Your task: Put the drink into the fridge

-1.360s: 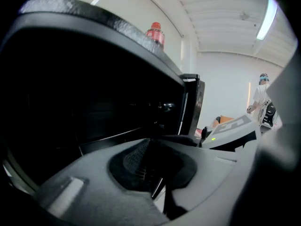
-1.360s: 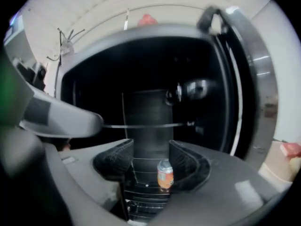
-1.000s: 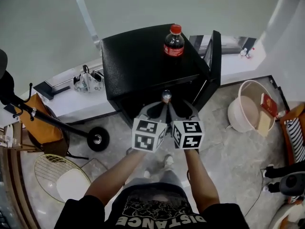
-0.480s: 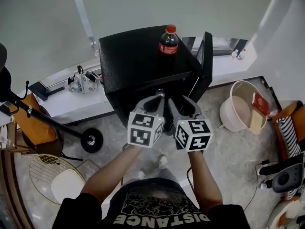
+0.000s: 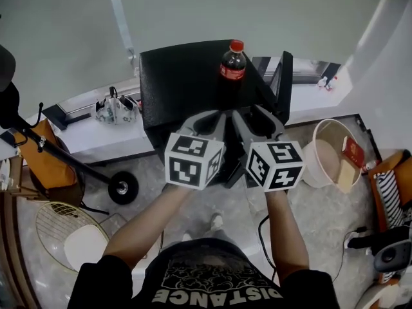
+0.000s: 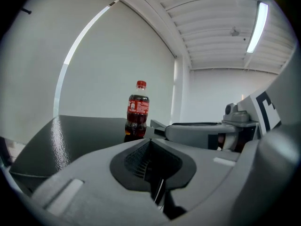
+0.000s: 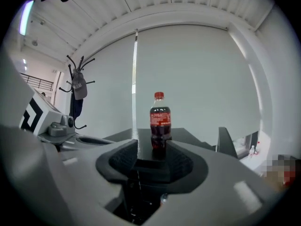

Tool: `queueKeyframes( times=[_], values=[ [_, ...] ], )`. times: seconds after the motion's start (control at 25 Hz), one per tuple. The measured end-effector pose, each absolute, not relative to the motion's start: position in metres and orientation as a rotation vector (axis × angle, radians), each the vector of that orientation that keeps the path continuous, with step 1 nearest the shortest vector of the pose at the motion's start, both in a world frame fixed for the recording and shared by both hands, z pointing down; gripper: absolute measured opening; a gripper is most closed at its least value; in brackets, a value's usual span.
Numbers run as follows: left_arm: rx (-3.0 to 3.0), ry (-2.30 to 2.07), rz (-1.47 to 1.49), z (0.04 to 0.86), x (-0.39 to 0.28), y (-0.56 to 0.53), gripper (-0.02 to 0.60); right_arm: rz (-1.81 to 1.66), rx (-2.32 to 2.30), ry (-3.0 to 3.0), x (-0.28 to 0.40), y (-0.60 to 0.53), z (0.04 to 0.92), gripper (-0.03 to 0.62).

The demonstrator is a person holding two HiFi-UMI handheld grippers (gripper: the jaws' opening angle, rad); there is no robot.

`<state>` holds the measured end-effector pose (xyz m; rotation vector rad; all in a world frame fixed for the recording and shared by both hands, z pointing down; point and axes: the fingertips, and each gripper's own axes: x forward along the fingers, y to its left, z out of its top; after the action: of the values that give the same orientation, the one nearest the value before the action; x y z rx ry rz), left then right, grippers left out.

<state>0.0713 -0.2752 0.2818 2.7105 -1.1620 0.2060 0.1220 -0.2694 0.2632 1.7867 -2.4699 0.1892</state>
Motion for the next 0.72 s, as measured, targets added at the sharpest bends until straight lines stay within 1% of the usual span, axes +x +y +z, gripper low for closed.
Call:
queueKeyframes(
  times=[0.2,0.36,0.6,0.72],
  values=[
    [2.678,-1.251,0.194,0.261,0.07,-0.29,0.006,0.151,1.764,-2.525,0.125,-0.297,0.234,0.19],
    [2.644,-1.331,0.196,0.255,0.068,-0.306,0.006,0.118,1.714,-2.522,0.124,-0.322,0.228,0.206],
    [2.597,-1.456,0.168,0.253,0.062,-0.32,0.006,0.194,1.63,-2.571,0.118,-0.356,0.231,0.293],
    [2.569,-1.525,0.161,0.254,0.058,-0.323,0.006,0.214,1.597,-2.579,0.114,-0.37,0.232,0.311]
  ],
)
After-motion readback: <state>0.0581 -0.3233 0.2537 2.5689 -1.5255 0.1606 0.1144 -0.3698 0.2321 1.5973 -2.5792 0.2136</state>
